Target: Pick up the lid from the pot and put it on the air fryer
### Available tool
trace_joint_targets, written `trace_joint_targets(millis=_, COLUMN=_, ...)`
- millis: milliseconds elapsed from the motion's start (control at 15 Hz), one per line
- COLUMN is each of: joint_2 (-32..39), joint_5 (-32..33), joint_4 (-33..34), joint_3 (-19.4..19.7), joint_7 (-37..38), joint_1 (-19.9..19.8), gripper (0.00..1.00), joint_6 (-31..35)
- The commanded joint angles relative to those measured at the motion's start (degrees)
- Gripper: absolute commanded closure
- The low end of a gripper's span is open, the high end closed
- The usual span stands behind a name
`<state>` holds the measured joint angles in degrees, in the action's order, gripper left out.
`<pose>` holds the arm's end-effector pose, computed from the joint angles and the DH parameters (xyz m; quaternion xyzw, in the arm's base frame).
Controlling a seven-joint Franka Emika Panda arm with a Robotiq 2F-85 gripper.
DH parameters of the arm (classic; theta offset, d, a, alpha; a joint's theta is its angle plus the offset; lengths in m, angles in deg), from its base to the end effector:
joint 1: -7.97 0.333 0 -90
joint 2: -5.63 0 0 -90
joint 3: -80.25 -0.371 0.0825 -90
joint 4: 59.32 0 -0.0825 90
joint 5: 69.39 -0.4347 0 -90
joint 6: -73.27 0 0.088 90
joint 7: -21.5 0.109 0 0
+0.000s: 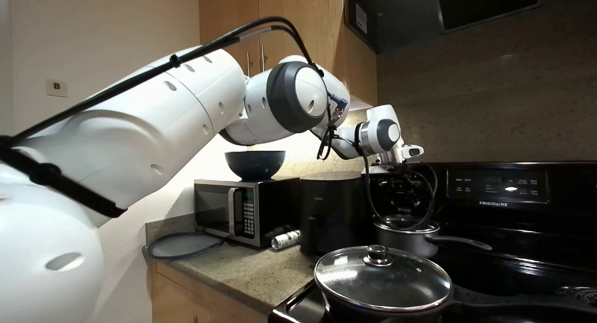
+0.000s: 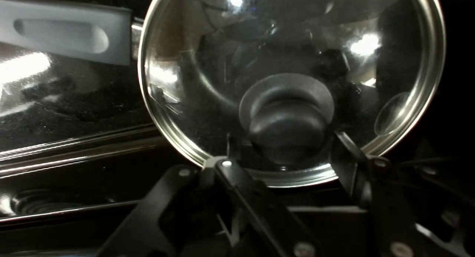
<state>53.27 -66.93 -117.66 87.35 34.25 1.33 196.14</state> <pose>0.8693 -0.1709 0.4062 0.9681 -0.1914 0.1489 0.0630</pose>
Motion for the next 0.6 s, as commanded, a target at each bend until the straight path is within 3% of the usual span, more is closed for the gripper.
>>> trace_joint_targets(millis=0, joint_2=-0.3, joint_5=0.3, joint_4=0.9, joint_3=0.9, joint_7=1.2, joint_1=0.5, gripper=0.15, joint_6=-4.4)
trace_joint_targets(millis=67, joint_2=-0.4, joint_5=0.3, joint_4=1.1, joint_3=0.6, joint_7=0.2, joint_1=0.4, gripper=0.13, joint_6=-6.3)
trace_joint_targets(millis=133, joint_2=0.0, joint_5=0.1, joint_4=0.6, joint_3=0.2, joint_7=0.1, joint_1=0.1, gripper=0.34, joint_6=-3.2)
trace_joint_targets(millis=200, joint_2=0.0, joint_5=0.1, joint_4=0.7, joint_3=0.2, joint_7=0.1, joint_1=0.1, gripper=0.27, joint_6=-4.2)
trace_joint_targets(millis=267, joint_2=0.1, joint_5=0.1, joint_4=0.8, joint_3=0.2, joint_7=0.1, joint_1=0.2, gripper=0.01, joint_6=-4.4)
trace_joint_targets(millis=533, joint_2=0.5, joint_5=-0.1, joint_4=0.8, joint_3=-0.1, joint_7=-0.6, joint_1=0.0, gripper=0.0, joint_6=-2.1)
